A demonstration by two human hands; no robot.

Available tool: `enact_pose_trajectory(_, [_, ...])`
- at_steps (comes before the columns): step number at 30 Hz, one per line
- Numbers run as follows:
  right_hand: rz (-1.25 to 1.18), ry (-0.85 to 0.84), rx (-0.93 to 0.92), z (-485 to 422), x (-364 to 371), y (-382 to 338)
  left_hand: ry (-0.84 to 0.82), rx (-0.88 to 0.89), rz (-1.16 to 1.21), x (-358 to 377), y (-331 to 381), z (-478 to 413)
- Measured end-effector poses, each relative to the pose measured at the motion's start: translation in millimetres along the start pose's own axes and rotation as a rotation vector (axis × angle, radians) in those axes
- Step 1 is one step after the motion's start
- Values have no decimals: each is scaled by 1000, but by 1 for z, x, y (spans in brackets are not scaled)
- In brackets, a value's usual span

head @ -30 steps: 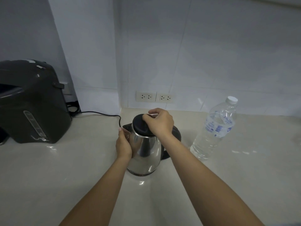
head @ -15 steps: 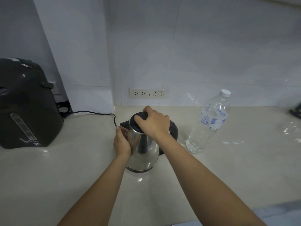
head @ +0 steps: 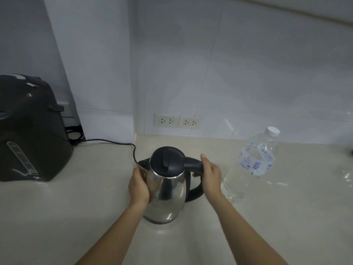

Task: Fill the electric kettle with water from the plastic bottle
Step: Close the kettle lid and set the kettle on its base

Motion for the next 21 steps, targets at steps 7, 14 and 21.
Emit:
enact_pose_trajectory(7, [-35,227,-38,-33,13,-11,42,19,57,21,25,-5])
enact_pose_trajectory(14, [-91,295,-151,-110,32,-81,-16,122,65,81,115,-36])
enact_pose_trajectory(21, [-15,275,-146,-162,64,-67,-34,23,-33,117,110,-81])
Point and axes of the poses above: each hand's wrist, its own z-axis away from the middle knuckle, its own x-axis out of the palm, y = z × x, the point moved 4 cm from there along -z, towards the middle knuckle, and after that the axes turned 9 degrees about y, right-handed, at the moved point
